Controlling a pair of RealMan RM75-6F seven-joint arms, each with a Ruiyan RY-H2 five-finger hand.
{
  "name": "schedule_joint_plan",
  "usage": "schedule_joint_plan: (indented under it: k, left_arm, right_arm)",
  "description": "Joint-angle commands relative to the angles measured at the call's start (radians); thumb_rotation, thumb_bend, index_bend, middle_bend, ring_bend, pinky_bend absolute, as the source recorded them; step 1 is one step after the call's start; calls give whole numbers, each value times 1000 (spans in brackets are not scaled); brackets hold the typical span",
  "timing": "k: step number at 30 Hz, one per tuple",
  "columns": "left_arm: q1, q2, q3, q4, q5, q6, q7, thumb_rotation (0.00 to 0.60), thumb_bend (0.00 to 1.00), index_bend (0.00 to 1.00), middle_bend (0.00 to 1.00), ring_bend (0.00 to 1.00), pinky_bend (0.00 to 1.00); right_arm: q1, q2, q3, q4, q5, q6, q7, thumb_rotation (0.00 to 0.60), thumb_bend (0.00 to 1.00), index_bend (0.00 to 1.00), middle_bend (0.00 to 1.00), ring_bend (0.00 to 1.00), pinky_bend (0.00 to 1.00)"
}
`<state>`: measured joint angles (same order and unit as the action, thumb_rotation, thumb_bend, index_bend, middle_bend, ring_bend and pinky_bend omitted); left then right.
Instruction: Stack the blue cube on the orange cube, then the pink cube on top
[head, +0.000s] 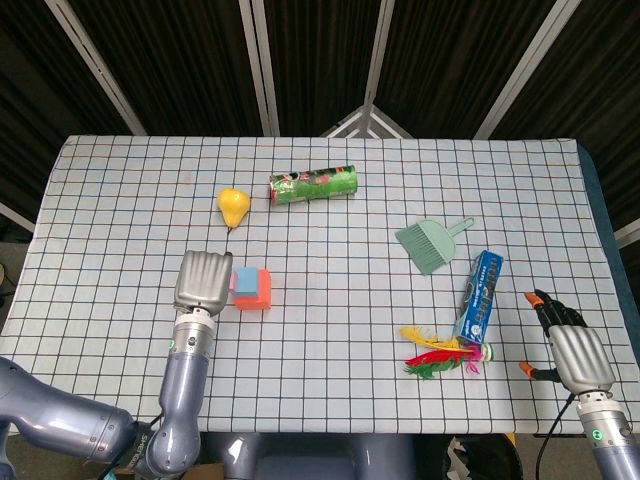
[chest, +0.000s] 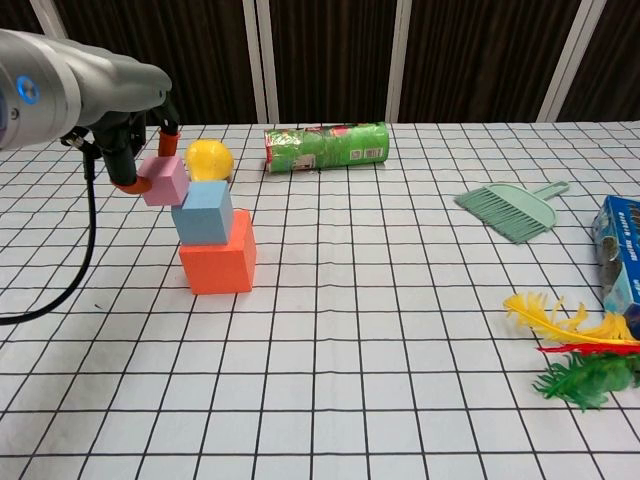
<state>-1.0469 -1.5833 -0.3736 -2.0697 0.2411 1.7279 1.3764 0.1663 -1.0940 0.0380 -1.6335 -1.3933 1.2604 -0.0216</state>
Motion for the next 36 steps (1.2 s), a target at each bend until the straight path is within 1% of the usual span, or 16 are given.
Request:
schedule_joint_plan:
  k: [1, 11, 18, 30, 36]
  left_arm:
    - [-22, -26, -23, 29, -32, 23, 16, 600, 396, 421, 752, 669, 712]
    - [-62, -74, -63, 73, -54, 80, 24, 600, 396, 423, 753, 672, 714]
    - [-82, -98, -70, 80, -62, 105, 36, 600, 396, 423, 753, 672, 714]
    - [-98, -134, -74, 142, -72, 73, 33, 600, 396, 423, 753, 672, 714]
    - [-106, -144, -72, 152, -64, 65, 31, 600, 396, 423, 753, 672, 714]
  right_arm:
    - [0, 0, 0, 1, 0, 0, 1, 600, 190, 82, 73, 132, 163]
    - [2, -1, 1, 6, 0, -2, 3, 600, 189, 82, 73, 132, 163]
    - [4, -2, -1, 5, 1, -7, 2, 600, 189, 82, 73, 132, 163]
    - [1, 1, 0, 8, 1, -1, 9, 600, 190, 82, 73, 131, 163]
    - [0, 1, 0, 7, -2, 1, 9, 600, 190, 82, 73, 132, 163]
